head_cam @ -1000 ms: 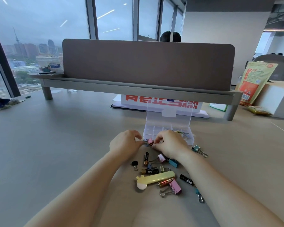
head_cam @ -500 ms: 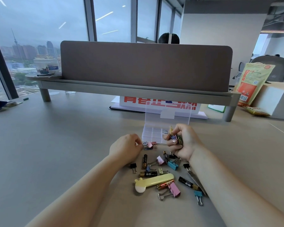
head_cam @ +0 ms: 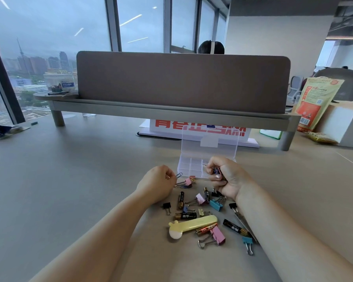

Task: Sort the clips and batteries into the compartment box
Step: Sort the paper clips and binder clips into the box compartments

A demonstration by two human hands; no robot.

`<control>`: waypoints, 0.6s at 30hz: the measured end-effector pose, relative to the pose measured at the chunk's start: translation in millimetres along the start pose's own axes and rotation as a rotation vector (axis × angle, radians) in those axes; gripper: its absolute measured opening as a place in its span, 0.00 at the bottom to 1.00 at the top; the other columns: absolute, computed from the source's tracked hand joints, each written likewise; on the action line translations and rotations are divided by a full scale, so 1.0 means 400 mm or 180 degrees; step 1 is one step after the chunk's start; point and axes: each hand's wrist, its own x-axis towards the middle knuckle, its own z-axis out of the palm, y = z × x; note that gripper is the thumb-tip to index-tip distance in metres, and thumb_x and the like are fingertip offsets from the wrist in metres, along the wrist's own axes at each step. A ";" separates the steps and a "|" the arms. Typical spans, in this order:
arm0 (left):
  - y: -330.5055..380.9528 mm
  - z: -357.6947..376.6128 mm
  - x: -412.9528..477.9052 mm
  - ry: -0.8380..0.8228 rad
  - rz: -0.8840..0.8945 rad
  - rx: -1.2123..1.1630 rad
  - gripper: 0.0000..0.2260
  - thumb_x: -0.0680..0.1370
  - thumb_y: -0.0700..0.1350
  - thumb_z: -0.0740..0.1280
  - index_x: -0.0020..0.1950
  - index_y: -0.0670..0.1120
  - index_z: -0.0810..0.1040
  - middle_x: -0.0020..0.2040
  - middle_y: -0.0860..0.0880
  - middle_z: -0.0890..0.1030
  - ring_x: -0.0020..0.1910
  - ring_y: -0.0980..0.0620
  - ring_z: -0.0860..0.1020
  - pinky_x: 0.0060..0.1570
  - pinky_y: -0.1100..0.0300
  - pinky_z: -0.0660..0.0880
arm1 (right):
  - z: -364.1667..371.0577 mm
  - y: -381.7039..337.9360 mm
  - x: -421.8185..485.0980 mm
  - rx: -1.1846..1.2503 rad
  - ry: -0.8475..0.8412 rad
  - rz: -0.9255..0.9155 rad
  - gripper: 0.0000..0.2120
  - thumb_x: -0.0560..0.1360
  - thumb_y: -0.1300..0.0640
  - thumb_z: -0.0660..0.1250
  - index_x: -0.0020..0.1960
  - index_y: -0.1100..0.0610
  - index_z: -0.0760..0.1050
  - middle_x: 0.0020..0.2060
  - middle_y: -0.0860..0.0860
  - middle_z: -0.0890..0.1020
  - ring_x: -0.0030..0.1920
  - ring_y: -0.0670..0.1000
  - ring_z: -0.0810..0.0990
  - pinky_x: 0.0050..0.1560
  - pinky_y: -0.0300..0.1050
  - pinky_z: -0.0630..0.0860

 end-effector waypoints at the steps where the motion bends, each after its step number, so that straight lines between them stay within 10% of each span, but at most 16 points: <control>1: 0.003 -0.001 0.001 -0.0022 -0.0003 -0.0041 0.06 0.77 0.46 0.61 0.43 0.47 0.76 0.39 0.51 0.76 0.39 0.52 0.74 0.40 0.58 0.73 | -0.001 0.002 -0.002 -0.0260 0.0035 -0.0102 0.08 0.72 0.67 0.60 0.36 0.58 0.68 0.27 0.51 0.69 0.19 0.43 0.60 0.18 0.32 0.52; 8: 0.024 -0.027 -0.003 -0.0780 -0.1176 -0.3148 0.08 0.73 0.42 0.55 0.34 0.49 0.61 0.25 0.52 0.61 0.19 0.56 0.54 0.17 0.70 0.51 | 0.037 0.027 -0.019 -0.3308 -0.0001 -0.0891 0.12 0.70 0.51 0.73 0.52 0.54 0.79 0.35 0.43 0.73 0.37 0.43 0.71 0.37 0.40 0.69; 12: 0.018 -0.031 0.000 -0.0990 -0.1317 -0.4004 0.07 0.71 0.41 0.52 0.33 0.46 0.62 0.24 0.51 0.60 0.17 0.57 0.55 0.17 0.73 0.51 | 0.054 0.051 -0.008 -0.3793 -0.0146 -0.0796 0.15 0.74 0.49 0.68 0.59 0.50 0.76 0.38 0.45 0.75 0.42 0.52 0.79 0.52 0.53 0.79; 18: 0.005 -0.024 0.002 -0.1052 -0.1263 -0.4409 0.05 0.69 0.40 0.52 0.33 0.46 0.63 0.25 0.50 0.62 0.18 0.57 0.56 0.18 0.71 0.50 | 0.057 0.040 -0.017 -0.3966 0.0083 -0.1039 0.04 0.75 0.50 0.66 0.49 0.48 0.74 0.33 0.42 0.71 0.38 0.47 0.73 0.42 0.44 0.72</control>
